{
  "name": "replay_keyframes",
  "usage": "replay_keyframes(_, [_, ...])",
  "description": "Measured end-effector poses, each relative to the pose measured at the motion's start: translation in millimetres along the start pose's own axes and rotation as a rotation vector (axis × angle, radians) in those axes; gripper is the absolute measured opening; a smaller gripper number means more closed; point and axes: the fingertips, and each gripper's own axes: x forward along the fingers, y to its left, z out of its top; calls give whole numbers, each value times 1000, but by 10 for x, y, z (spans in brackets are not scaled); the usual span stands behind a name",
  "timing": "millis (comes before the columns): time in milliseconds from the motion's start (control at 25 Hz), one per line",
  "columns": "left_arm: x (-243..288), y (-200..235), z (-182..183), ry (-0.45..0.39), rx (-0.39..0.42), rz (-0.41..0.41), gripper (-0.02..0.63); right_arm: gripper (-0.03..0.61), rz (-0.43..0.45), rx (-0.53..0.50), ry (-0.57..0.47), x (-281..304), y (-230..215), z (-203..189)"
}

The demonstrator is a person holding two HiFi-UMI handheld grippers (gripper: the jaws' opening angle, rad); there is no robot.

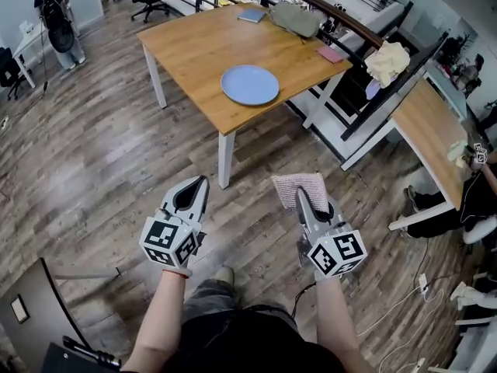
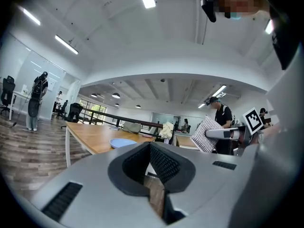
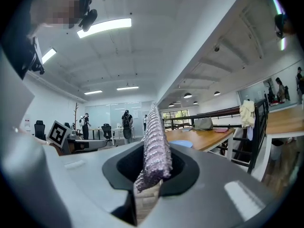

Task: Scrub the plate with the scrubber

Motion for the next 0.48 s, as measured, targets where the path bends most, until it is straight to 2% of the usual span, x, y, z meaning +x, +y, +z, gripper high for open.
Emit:
replay_keyframes(280, [92, 280, -154, 41, -29, 3, -4, 74, -12, 43, 36, 235, -54, -187])
replay_keyframes(480, [368, 368, -208, 66, -27, -15, -3, 74, 43, 97, 7, 430, -171, -238])
